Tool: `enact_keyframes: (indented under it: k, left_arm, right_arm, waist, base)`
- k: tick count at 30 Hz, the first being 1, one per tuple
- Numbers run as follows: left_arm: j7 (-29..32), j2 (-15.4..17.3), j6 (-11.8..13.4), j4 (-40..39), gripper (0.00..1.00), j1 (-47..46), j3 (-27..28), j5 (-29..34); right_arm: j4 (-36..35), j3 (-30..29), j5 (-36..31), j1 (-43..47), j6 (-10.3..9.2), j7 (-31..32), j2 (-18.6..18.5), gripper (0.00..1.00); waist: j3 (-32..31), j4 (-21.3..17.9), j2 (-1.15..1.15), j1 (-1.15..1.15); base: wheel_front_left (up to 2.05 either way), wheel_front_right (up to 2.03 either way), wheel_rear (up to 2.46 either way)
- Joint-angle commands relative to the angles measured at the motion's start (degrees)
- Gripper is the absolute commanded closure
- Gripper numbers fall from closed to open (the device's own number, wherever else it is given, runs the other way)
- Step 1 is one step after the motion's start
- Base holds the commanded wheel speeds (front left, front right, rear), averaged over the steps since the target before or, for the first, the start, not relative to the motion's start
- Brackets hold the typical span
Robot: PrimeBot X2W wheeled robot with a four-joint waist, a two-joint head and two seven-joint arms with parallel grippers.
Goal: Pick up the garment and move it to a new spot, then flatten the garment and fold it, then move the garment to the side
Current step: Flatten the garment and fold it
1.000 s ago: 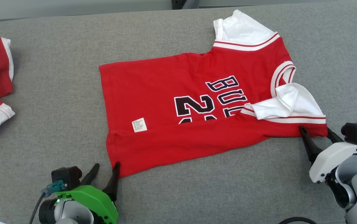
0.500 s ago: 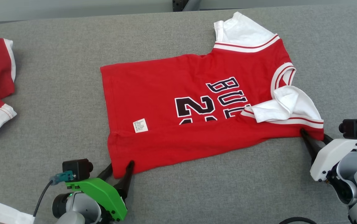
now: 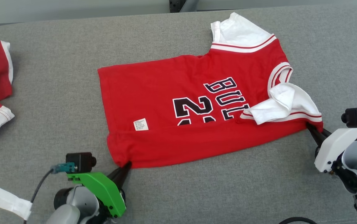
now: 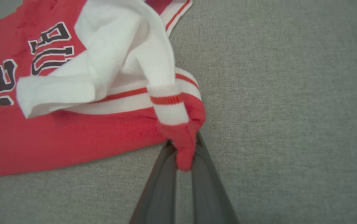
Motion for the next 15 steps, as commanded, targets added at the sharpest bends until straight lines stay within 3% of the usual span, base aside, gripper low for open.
enact_keyframes:
  k: [1, 8, 15]
  left_arm:
    - [0.94, 1.4, -0.37, -0.61, 1.0, -1.67, 0.42, -0.65]
    - [9.2, 6.22, -1.4, -8.36, 1.0, -7.23, 1.65, -2.95]
    - [16.22, 10.64, 1.23, -19.41, 1.0, -8.57, 3.48, -5.22]
  right_arm:
    - [-0.69, 0.01, 0.67, -1.17, -0.09, 0.89, -1.28, 1.0]
    - [-6.77, 2.34, 4.83, -5.19, -0.09, 11.49, -7.68, 1.0]
    - [-16.46, 0.34, 10.15, -8.65, -0.09, 26.22, -14.63, 1.0]
  waist:
    - [-0.14, 0.11, 0.0, 0.0]
    - [-1.24, 0.37, 0.0, 0.0]
    - [-1.55, -0.71, 0.0, 0.0]
  base:
    - [0.0, 0.0, 0.0]
    - [0.0, 0.0, 0.0]
    - [0.0, 0.0, 0.0]
